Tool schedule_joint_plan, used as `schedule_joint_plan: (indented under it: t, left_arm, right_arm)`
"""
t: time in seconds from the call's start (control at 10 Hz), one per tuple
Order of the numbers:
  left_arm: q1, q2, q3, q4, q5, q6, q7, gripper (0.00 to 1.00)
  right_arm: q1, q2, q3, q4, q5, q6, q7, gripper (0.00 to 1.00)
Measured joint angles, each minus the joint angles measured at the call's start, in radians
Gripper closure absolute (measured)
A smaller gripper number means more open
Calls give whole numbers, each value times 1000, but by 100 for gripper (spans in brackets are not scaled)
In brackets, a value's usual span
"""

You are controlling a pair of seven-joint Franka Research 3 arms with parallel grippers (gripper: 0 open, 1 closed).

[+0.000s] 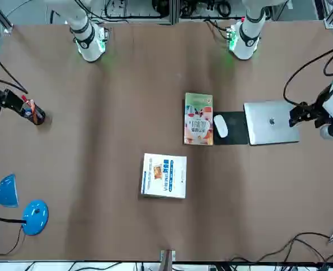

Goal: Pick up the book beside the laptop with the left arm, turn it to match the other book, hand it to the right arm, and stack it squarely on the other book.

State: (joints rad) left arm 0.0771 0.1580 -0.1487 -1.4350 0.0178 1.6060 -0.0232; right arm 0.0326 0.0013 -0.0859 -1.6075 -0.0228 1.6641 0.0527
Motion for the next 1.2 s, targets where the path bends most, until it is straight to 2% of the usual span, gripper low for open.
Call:
schedule_joint_plan:
  t: [0.4,0.6,0.7,0.9,1.2]
  left_arm:
    - [-2,0,-28,0,-5,-12,-2,0]
    - [0,-11,-47,-38,-103,-30,-9,1]
    - [0,-28,-49,-99,-152,-30,-8,3]
    - [-1,-80,-59,-272,-270,5,-7,3]
    - [0,-211,-61,-621,-487,166,2,1]
  right_arm:
    - [0,0,-1,0,0,-7,1,0]
    - [0,0,0,-1,0,-8,4,0]
    - [3,1,0,-5,1,-8,5,0]
    - [38,17,3,-35,2,21,10,0]
    - [88,57,6,-160,2,209,17,0]
